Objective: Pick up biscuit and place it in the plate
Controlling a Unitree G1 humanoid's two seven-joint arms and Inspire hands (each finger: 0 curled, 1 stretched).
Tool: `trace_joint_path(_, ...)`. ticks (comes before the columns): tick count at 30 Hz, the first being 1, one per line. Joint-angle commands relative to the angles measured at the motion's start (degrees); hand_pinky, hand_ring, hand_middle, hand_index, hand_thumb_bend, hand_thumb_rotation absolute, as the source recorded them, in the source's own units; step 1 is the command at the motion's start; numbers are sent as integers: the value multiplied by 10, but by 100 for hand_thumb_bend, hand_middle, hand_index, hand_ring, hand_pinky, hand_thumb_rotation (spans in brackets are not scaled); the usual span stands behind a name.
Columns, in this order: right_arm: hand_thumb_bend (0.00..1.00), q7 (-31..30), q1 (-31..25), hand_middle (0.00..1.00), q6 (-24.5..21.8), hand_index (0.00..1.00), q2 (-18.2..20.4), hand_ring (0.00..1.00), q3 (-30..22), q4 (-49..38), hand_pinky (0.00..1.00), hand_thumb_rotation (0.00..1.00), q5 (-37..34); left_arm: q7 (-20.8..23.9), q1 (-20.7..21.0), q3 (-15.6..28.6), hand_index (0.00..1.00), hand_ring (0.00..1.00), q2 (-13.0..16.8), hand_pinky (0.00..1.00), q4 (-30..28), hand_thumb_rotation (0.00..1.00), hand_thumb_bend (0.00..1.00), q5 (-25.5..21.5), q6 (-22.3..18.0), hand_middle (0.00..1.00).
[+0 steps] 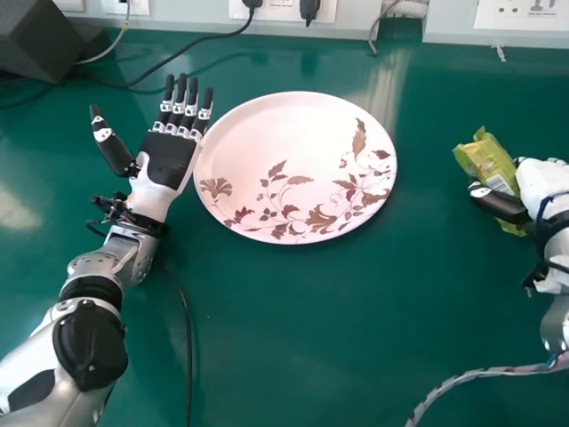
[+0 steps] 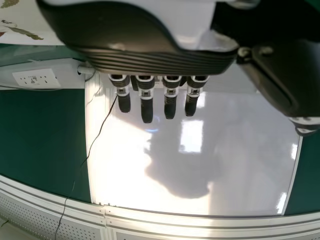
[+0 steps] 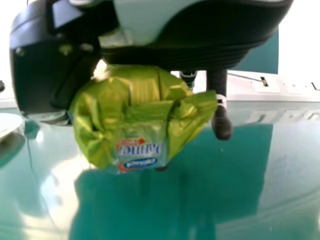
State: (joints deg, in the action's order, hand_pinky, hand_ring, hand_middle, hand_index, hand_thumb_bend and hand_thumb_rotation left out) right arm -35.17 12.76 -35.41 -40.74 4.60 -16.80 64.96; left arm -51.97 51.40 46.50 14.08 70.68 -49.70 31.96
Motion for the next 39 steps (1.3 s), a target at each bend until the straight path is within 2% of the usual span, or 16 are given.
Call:
trace_joint_path(1,48,-4,-5,11,-7,48,6,17,-9,-19,14,5,9,-3,-7,-6,100,94,4,100,11,60,100,10,-8,98)
trace_joint_path(8,48,-12,-9,11,-12,48,8,17,-15,-40,14,5,15,-1,-5,-7,100,93,4,100,10,58,100,16,-12,97)
trace_joint_path(14,48,-16,-15,10,-6,48,5,17,-19,-58,14,5,24,-10,-5,-8,100,91,3,100,8,61,100,20,-15,96)
trace_joint_path(23,48,-36,-13,10,-11,48,11,17,-29,-94,14,4,44,-10,-8,-14,100,93,2,100,6,60,100,26,-30,97)
trace_joint_path(39,48,-91,11,11,17,48,28,17,-40,-145,14,4,92,-19,-13,-18,100,93,4,100,8,62,100,35,-42,97)
